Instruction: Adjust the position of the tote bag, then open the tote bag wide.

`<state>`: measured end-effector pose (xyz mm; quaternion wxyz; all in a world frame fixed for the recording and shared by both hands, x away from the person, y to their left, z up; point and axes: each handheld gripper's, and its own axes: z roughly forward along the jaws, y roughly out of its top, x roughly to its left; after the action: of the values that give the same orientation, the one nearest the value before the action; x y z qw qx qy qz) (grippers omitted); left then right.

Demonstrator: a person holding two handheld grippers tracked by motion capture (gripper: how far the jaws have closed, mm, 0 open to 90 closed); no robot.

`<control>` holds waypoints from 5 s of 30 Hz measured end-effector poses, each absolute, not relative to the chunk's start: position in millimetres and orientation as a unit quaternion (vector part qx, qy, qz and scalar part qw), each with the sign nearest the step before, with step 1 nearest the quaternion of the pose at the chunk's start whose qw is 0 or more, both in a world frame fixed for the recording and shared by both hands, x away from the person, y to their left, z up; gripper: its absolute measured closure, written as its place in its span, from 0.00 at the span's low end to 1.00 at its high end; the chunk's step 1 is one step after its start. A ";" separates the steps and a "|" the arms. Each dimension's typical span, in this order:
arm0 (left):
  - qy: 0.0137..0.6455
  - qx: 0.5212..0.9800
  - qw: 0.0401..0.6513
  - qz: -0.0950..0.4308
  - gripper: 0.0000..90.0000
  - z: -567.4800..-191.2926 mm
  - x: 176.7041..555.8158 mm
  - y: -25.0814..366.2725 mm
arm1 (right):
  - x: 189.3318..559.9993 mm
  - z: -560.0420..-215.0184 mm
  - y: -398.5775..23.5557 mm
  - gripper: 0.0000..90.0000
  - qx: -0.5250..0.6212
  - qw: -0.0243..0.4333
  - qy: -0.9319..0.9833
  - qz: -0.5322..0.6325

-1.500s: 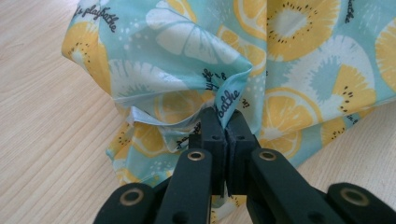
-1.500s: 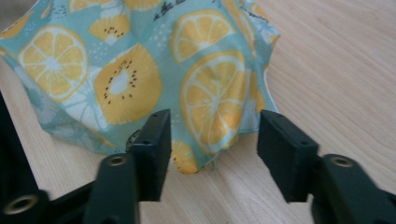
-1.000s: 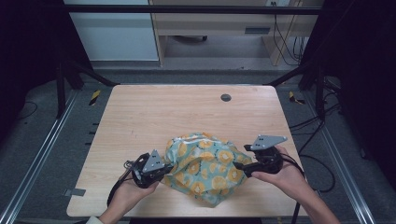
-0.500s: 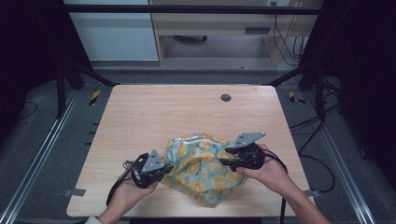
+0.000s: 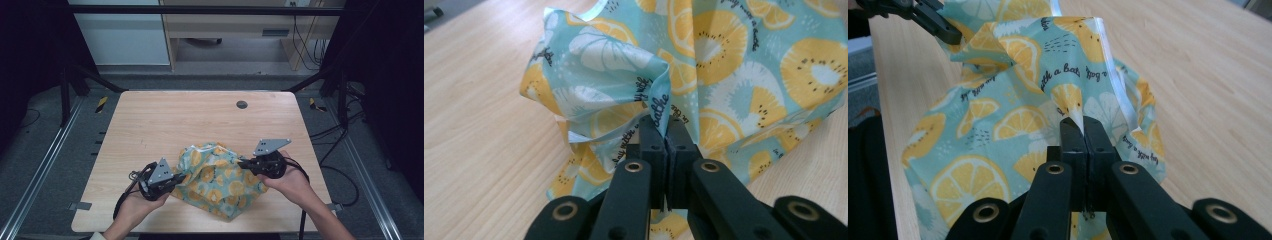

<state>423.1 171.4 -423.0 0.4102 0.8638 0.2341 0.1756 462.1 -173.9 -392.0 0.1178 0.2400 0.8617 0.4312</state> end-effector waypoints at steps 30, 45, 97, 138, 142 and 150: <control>0.258 0.886 0.348 0.164 0.97 -473.4 425.5 173.4 | 418.0 -436.0 -159.9 1.00 0.180 0.051 0.888 0.419; 0.273 0.885 0.340 0.160 0.96 -478.9 429.3 179.7 | 425.0 -458.0 -164.6 1.00 0.199 0.042 0.902 0.381; 0.296 0.845 0.396 0.202 0.24 -407.1 417.0 176.9 | 409.0 -434.9 -192.2 0.30 0.248 0.094 0.877 0.401; 0.188 0.904 0.351 0.154 0.48 -410.8 440.4 85.5 | 423.3 -413.9 -187.4 0.56 0.234 0.086 0.877 0.411; 0.195 0.899 0.359 0.158 0.60 -412.2 438.3 88.4 | 425.5 -409.5 -184.9 0.52 0.236 0.091 0.876 0.412; 0.183 0.902 0.362 0.151 0.92 -416.0 434.5 93.2 | 446.8 -396.5 -169.9 0.50 0.245 0.101 0.868 0.419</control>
<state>434.5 93.2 -416.0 0.3616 0.9017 0.1831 0.1507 446.8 -169.9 -396.5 0.1008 0.2448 0.8685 0.4191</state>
